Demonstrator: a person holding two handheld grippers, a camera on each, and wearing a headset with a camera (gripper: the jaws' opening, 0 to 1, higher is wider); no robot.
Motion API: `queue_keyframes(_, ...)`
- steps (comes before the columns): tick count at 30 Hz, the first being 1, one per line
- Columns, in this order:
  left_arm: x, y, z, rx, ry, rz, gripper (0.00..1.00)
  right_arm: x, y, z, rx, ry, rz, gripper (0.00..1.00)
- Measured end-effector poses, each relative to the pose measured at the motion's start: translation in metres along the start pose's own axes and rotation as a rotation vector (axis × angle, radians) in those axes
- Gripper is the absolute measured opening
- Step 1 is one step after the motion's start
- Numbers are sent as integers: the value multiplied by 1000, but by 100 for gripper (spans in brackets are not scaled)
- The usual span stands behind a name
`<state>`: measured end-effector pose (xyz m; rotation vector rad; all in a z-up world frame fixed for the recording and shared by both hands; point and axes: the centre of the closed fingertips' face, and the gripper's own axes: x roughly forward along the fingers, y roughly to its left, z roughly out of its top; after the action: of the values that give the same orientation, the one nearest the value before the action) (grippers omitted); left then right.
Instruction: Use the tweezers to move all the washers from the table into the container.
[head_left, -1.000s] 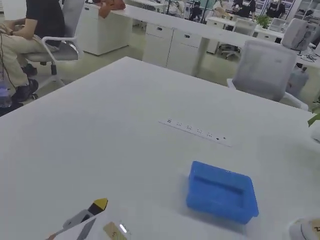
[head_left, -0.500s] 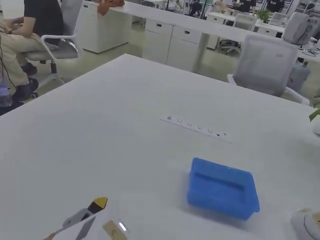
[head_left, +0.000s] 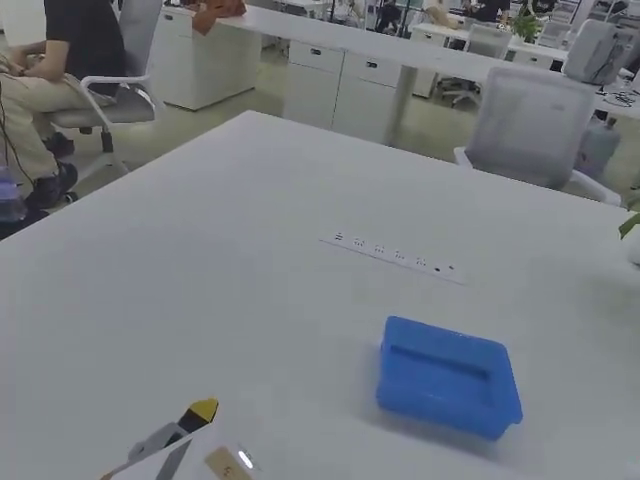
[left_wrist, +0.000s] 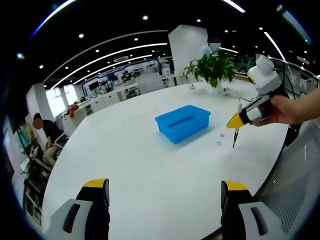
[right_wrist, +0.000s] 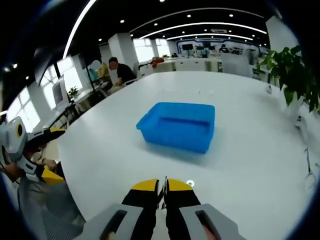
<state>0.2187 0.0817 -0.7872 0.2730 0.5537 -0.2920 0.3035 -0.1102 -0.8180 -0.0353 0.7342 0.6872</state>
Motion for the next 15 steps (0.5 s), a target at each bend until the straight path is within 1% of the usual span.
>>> queue_keyframes(1, 0, 0, 0, -1, 0, 0, 95, 1, -1, 5, -3, -14, -5, 1)
queue_keyframes(5, 0, 0, -1, 3, 3, 0, 95, 7, -1, 14, -14, -25, -8, 1)
queue_keyframes(8, 0, 0, -1, 3, 6, 2, 95, 12, -4, 18, -33, -31, -20, 2)
queue_keyframes(15, 0, 2, -1, 0, 6, 7, 95, 18, -8, 25, -20, -54, -41, 2)
